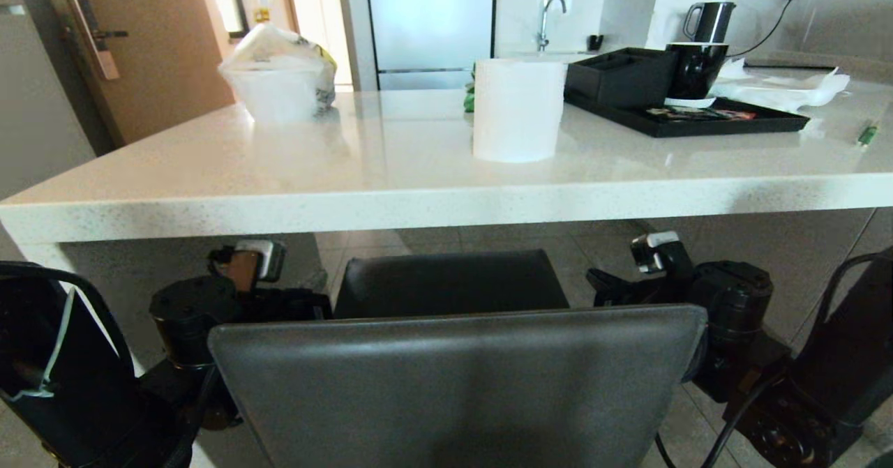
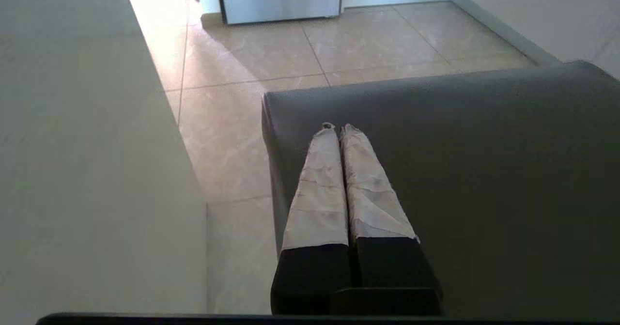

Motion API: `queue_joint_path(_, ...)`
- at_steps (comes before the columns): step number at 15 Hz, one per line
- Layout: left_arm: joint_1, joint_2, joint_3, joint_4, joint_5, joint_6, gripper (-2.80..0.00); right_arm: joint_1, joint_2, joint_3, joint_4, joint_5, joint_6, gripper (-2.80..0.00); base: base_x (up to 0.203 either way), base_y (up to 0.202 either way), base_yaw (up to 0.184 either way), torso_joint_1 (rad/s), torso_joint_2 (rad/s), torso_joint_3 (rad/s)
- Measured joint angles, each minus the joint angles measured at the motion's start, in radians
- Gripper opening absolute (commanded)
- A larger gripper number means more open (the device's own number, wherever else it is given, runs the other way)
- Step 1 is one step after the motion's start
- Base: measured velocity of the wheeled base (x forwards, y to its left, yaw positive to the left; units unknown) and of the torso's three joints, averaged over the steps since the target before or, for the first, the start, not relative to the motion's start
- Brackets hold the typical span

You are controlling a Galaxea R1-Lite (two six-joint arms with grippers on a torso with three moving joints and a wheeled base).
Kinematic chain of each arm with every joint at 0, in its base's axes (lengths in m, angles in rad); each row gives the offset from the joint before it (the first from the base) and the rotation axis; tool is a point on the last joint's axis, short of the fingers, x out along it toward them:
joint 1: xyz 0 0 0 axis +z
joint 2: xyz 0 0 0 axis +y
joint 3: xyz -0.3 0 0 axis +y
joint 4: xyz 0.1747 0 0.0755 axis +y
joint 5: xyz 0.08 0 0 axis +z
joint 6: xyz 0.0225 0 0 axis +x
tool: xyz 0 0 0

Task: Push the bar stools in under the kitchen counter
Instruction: Push the gray chair back under the dining table

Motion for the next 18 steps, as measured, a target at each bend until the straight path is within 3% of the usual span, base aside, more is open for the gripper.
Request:
queue_joint_path(3,0.000,-0.005,0.025,-0.005,0.002,0.000,-2.80,0.011,0.000,0.022,-0.005,-0.005,0.000,-2.80,0.132,0.000,0.004,0.008,0.00,0.002)
queue_joint_path(6,0.000,-0.018,0.099,-0.008,0.000,0.001,-2.80,0.052,0.003,0.071,-0.087,-0.007,-0.003,-2.80,0.000,0.000,0.000,0.000,0.00,0.000)
queue_joint_path(10,0.001,-0.035,0.188,-0.009,0.007,0.003,-2.80,0.063,0.008,0.106,-0.093,-0.026,-0.003,-2.80,0.000,0.000,0.000,0.000,0.00,0.000)
queue_joint_path(14,0.081,-0.095,0.232,-0.009,0.005,-0.001,-2.80,0.061,-0.021,0.184,-0.093,-0.034,0.000,-2.80,0.000,0.000,0.000,0.000,0.00,0.000)
queue_joint_path(18,0.136,-0.223,0.310,-0.009,-0.093,-0.001,-2.80,0.080,-0.117,0.280,-0.093,-0.030,0.005,-2.80,0.000,0.000,0.000,0.000,0.00,0.000)
